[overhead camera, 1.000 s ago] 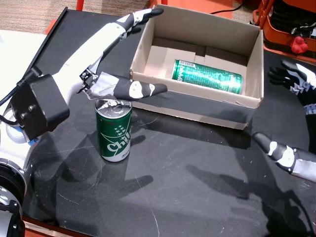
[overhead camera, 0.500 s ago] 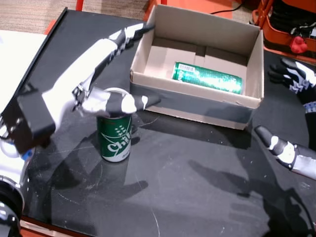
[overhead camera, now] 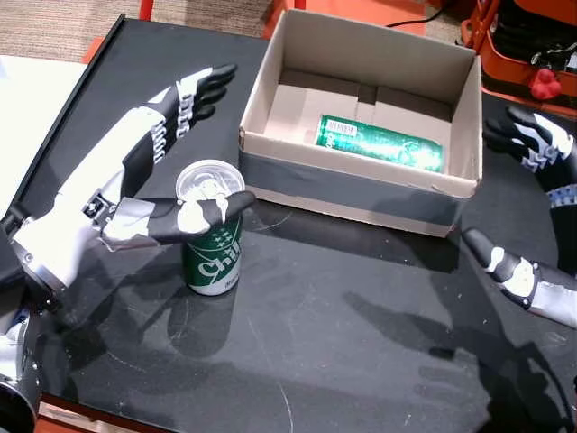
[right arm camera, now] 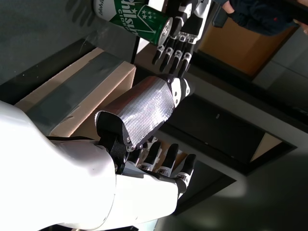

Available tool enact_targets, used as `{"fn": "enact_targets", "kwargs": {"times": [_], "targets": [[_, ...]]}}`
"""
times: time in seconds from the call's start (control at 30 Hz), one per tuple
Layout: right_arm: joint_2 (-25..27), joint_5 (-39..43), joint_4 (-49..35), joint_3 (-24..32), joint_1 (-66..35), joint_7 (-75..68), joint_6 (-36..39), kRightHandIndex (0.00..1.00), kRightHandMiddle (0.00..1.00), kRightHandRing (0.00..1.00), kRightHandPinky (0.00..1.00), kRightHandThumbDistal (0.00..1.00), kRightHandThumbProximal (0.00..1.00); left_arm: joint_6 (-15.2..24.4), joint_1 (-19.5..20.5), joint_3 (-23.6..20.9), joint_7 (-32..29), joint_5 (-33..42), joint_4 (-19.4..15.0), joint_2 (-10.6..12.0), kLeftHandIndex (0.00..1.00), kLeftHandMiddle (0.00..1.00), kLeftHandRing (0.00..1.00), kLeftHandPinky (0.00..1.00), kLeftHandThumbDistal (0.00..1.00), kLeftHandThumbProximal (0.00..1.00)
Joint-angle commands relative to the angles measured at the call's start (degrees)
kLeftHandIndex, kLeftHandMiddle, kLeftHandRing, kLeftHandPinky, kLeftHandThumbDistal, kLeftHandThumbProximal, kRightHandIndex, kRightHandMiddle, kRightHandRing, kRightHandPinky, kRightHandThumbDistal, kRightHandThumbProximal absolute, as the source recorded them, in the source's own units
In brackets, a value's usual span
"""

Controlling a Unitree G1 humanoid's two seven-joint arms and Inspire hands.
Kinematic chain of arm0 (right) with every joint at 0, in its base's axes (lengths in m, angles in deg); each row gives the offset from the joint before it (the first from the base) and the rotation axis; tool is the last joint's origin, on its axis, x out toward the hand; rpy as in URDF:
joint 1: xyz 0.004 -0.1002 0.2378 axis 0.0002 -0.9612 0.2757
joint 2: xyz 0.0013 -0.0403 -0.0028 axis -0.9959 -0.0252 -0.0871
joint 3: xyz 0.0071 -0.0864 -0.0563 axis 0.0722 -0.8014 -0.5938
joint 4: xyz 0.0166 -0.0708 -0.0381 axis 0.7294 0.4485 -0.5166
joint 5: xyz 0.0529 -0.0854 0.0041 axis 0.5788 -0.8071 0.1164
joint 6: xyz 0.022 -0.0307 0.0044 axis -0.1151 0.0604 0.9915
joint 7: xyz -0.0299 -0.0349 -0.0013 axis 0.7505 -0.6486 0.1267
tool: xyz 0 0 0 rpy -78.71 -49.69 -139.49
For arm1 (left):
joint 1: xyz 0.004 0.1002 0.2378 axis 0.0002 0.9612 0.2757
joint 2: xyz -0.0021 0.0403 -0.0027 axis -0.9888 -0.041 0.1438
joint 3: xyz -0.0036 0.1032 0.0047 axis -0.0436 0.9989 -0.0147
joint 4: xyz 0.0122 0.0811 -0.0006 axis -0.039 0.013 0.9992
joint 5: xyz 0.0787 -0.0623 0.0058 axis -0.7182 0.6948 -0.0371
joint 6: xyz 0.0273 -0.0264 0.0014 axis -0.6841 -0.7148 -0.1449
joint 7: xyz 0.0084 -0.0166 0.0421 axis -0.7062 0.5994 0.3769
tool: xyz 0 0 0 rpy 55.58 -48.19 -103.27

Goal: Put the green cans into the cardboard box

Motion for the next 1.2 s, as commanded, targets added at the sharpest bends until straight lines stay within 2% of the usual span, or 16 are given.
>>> {"fn": "enact_targets", "kwargs": {"times": [0.0, 0.17, 0.33, 0.6, 0.8, 1.17], "targets": [[-0.1, 0.6, 0.6, 0.8, 0.5, 0.5, 0.6, 0.74, 0.73, 0.78, 0.84, 0.91, 0.35, -0.6, 1.2, -0.4, -0.9, 0.9, 0.2, 0.1, 1.0, 1.0, 1.0, 0.99, 0.8, 0.06], [-0.2, 1.0, -0.2, 1.4, 0.1, 1.4, 0.2, 0.76, 0.74, 0.78, 0.84, 0.93, 0.38, -0.4, 0.6, -1.4, -2.7, 2.7, 1.0, 0.6, 1.0, 1.0, 1.0, 0.99, 0.82, 0.06], [-0.5, 2.1, -0.8, 1.7, 0.0, 2.6, -0.3, 0.75, 0.74, 0.77, 0.84, 0.92, 0.39, -0.4, -0.5, -1.9, -4.0, 2.9, 2.3, 0.4, 1.0, 1.0, 1.0, 0.98, 0.84, 0.09], [-0.9, 2.9, -1.9, 2.1, -0.7, 3.1, 0.3, 0.76, 0.74, 0.78, 0.85, 0.91, 0.41, -2.4, -2.9, -1.3, -3.4, 1.0, 5.4, 0.9, 1.0, 1.0, 1.0, 0.98, 0.87, 0.11], [-0.8, 4.0, -2.8, 2.2, -1.3, 3.7, 0.0, 0.76, 0.74, 0.78, 0.84, 0.9, 0.39, -2.1, -3.7, -0.7, -1.7, -0.7, 6.9, 1.6, 1.0, 1.0, 1.0, 0.99, 0.88, 0.13], [-0.8, 5.1, -3.4, 2.4, -1.6, 4.7, 0.1, 0.76, 0.74, 0.77, 0.83, 0.91, 0.4, -1.7, -3.7, -0.6, -0.7, -1.6, 7.4, 2.1, 1.0, 1.0, 1.0, 0.99, 0.85, 0.1]]}}
